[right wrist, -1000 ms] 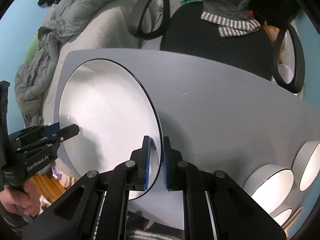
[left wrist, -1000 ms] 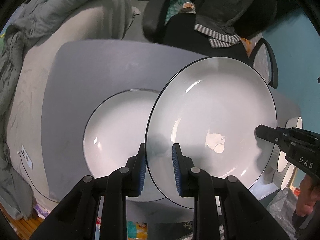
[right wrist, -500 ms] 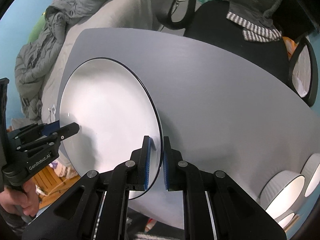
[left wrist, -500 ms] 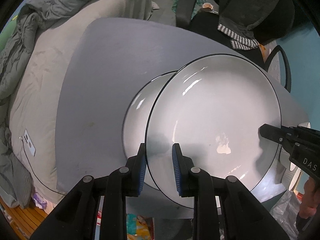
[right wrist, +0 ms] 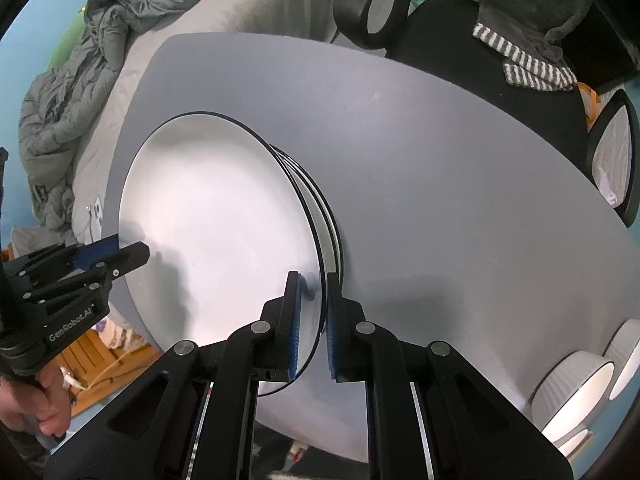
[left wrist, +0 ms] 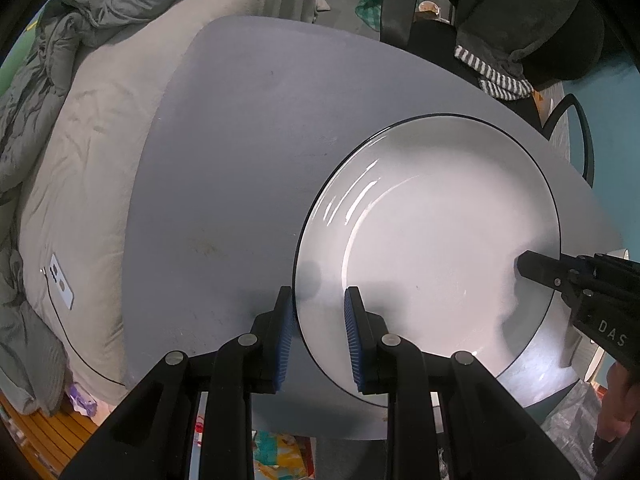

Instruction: Organize plates and bowls

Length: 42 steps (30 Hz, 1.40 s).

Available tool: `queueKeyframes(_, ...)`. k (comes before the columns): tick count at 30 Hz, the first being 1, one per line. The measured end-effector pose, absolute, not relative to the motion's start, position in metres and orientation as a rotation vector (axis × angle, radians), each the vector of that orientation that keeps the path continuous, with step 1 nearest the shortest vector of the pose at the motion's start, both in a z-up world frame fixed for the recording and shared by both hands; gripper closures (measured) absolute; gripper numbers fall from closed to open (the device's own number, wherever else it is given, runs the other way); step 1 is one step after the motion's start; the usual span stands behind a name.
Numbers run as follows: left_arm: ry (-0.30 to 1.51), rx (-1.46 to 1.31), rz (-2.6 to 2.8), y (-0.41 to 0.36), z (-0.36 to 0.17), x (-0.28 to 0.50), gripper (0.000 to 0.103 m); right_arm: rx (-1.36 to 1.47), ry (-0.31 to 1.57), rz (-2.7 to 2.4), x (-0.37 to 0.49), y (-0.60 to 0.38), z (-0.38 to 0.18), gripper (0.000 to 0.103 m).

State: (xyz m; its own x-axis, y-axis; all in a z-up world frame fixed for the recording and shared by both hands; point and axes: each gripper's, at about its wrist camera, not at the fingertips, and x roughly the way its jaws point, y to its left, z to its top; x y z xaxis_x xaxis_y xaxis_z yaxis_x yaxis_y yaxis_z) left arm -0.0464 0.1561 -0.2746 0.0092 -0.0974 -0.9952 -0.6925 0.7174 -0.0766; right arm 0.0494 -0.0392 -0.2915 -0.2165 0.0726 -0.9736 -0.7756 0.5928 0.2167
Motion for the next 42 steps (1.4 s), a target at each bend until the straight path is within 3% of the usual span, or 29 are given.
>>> queueKeyframes(2, 1.508, -0.669, 0.510, 0.156, -0.272, -0.050, 0.080, -0.604, 1.613, 0.862, 0.046, -0.038, -0.294, 0.092)
queueKeyframes(3, 1.475, -0.717, 0.444, 0.153, -0.270, -0.047, 0.087, -0.607, 1.613, 0.860, 0.045, -0.038, -0.295, 0.092)
queueKeyframes(7, 1.486, -0.567, 0.401, 0.125, -0.256, -0.024, 0.087, -0.604, 1.614, 0.841, 0.044, -0.039, -0.296, 0.092)
queueKeyframes(11, 1.475, -0.648, 0.370, 0.116, -0.259, -0.026, 0.085, -0.609, 1.603, 0.813, 0.045, -0.038, -0.296, 0.092)
queueKeyframes(15, 1.519, -0.648, 0.402, 0.118, -0.273, -0.036, 0.084, -0.629, 1.612, 0.796, 0.045, -0.039, -0.300, 0.083)
queueKeyframes(17, 1.518, -0.639, 0.421, 0.121, -0.274, -0.042, 0.079, -0.637, 1.612, 0.794, 0.043, -0.040, -0.302, 0.079)
queueKeyframes(19, 1.499, -0.644, 0.443, 0.125, -0.271, -0.049, 0.063, -0.657, 1.584, 0.786, 0.040, -0.042, -0.302, 0.069)
queueKeyframes(20, 1.488, -0.653, 0.452, 0.128, -0.269, -0.053, 0.059, -0.668, 1.567, 0.786, 0.038, -0.043, -0.301, 0.065)
queueKeyframes(21, 1.478, -0.662, 0.454, 0.131, -0.268, -0.056, 0.057, -0.675, 1.555, 0.784, 0.036, -0.044, -0.301, 0.057)
queueKeyframes(24, 1.450, -0.708, 0.434, 0.141, -0.267, -0.062, 0.057, -0.679, 1.532, 0.796, 0.033, -0.048, -0.300, 0.047)
queueKeyframes(27, 1.435, -0.686, 0.464, 0.147, -0.260, -0.067, 0.033, -0.669, 1.529, 0.824, 0.034, -0.050, -0.302, 0.042)
queueKeyframes(33, 1.413, -0.705, 0.487, 0.169, -0.264, -0.082, 0.028, -0.613, 1.537, 0.858, 0.039, -0.049, -0.302, 0.037)
queueKeyframes(42, 1.437, -0.800, 0.439, 0.189, -0.302, -0.089, 0.028, -0.556, 1.561, 0.869, 0.045, -0.044, -0.316, 0.037)
